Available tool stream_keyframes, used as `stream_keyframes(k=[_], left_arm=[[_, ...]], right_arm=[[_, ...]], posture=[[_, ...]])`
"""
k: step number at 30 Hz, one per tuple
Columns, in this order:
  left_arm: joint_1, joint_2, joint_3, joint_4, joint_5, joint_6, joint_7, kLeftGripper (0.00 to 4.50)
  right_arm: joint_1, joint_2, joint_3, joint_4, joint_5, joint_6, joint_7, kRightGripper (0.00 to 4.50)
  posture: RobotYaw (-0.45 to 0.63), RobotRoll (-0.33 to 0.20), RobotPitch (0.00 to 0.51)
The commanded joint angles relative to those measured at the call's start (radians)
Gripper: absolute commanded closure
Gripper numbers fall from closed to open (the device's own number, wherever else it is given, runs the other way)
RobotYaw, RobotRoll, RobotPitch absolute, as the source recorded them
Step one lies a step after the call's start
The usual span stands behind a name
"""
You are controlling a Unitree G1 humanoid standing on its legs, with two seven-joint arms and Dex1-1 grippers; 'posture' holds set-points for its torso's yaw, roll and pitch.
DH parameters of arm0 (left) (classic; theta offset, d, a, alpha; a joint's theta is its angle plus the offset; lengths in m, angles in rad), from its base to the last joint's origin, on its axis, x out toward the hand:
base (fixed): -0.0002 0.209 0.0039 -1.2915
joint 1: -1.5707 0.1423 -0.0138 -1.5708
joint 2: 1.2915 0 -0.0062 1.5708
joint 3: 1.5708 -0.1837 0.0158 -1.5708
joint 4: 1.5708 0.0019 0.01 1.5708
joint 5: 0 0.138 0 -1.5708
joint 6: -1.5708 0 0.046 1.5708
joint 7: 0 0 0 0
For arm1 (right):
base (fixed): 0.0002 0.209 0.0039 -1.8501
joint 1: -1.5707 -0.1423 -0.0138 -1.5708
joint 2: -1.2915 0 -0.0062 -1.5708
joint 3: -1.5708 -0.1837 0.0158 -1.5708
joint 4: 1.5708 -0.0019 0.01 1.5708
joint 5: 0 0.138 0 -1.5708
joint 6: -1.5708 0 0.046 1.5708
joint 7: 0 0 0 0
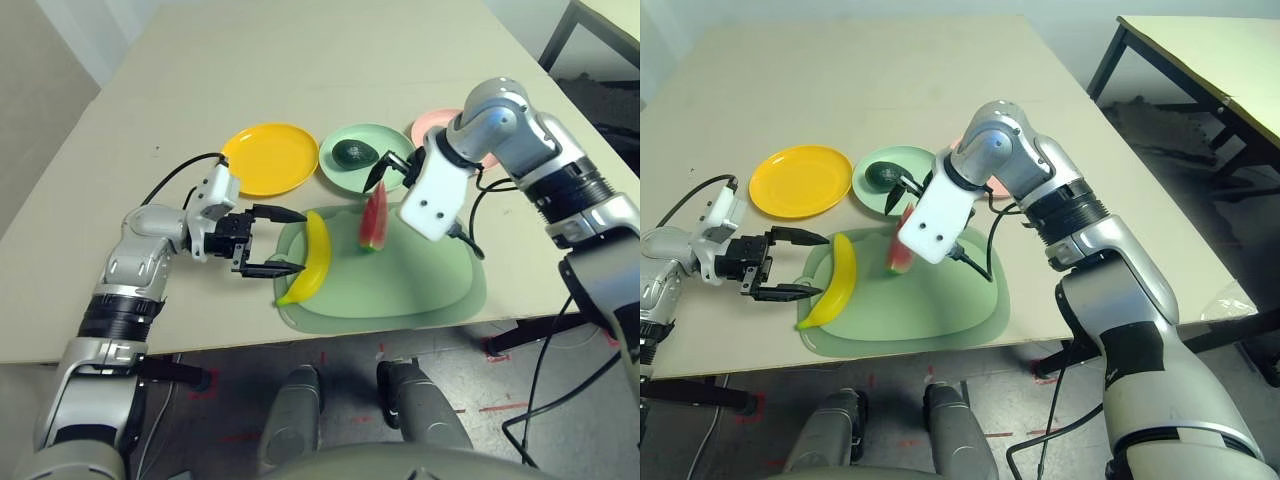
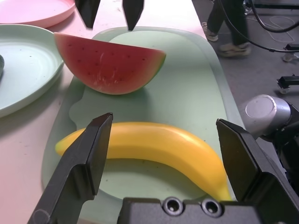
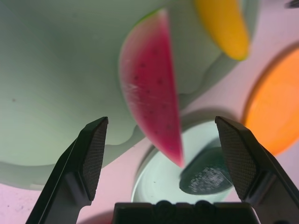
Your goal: Place the fruits into color-matched plates.
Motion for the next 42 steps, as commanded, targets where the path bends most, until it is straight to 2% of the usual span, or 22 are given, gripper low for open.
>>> stream_keyframes(k=[1, 12, 19, 22, 27, 29, 36, 42], left_arm=[[0.014, 0.010, 0.000, -0.019, 0.000, 0.001, 0.002, 0.00], [0.035, 0.010, 0.002, -0.042, -0.004, 0.002, 0.016, 0.00], [0.048, 0.012, 0.007, -0.051, -0.008, 0.002, 0.023, 0.00], [0.045, 0.009, 0.008, -0.046, -0.003, -0.012, 0.030, 0.00], [0.033, 0.004, 0.009, -0.043, -0.008, -0.012, 0.032, 0.00], [0.031, 0.003, 0.008, -0.037, -0.007, -0.015, 0.029, 0.00], [0.034, 0.002, 0.005, -0.037, -0.009, -0.015, 0.025, 0.00], [0.030, -0.002, 0.002, -0.025, -0.007, -0.018, 0.019, 0.00]], right_arm=[[-0.028, 0.039, 0.043, 0.089, -0.070, -0.057, -0.047, 0.01], [-0.077, 0.128, 0.086, 0.275, -0.193, -0.105, -0.168, 0.01], [-0.052, 0.133, 0.087, 0.285, -0.172, -0.095, -0.119, 0.01], [-0.041, 0.135, 0.076, 0.272, -0.148, -0.078, -0.094, 0.45], [-0.024, 0.131, 0.066, 0.242, -0.107, -0.046, -0.052, 2.29], [-0.018, 0.126, 0.063, 0.231, -0.099, -0.034, -0.041, 2.76], [-0.009, 0.100, 0.056, 0.205, -0.076, 0.002, -0.014, 2.81], [-0.015, 0.064, 0.030, 0.141, -0.010, 0.077, 0.055, 2.81]], posture=[[0.06, 0.000, 0.169], [0.07, 0.000, 0.184], [0.08, 0.000, 0.190], [0.07, 0.000, 0.191], [0.07, 0.000, 0.191], [0.07, 0.000, 0.193], [0.06, 0.000, 0.196], [0.04, 0.000, 0.196]])
